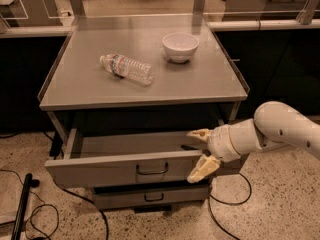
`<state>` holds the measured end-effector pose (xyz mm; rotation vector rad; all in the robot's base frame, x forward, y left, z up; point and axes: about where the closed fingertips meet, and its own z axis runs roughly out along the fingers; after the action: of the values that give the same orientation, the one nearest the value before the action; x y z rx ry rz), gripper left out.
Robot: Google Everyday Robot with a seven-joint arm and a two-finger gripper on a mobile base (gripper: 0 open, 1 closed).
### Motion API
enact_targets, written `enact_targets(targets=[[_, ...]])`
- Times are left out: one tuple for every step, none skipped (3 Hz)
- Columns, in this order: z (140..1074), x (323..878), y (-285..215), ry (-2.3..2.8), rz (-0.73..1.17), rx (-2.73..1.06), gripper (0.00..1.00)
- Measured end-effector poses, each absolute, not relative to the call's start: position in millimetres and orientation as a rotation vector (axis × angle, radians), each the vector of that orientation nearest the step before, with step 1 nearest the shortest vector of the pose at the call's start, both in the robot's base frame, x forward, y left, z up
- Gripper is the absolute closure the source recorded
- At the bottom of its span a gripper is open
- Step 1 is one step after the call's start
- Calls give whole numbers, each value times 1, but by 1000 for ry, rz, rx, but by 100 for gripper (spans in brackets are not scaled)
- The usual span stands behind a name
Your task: Open top drawer
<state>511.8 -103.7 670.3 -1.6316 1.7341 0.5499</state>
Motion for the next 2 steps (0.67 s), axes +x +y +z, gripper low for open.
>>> enact_targets(targets=[[670,512,-104,1734,550,-1632,18],[670,511,-104,1734,550,-1633,42]])
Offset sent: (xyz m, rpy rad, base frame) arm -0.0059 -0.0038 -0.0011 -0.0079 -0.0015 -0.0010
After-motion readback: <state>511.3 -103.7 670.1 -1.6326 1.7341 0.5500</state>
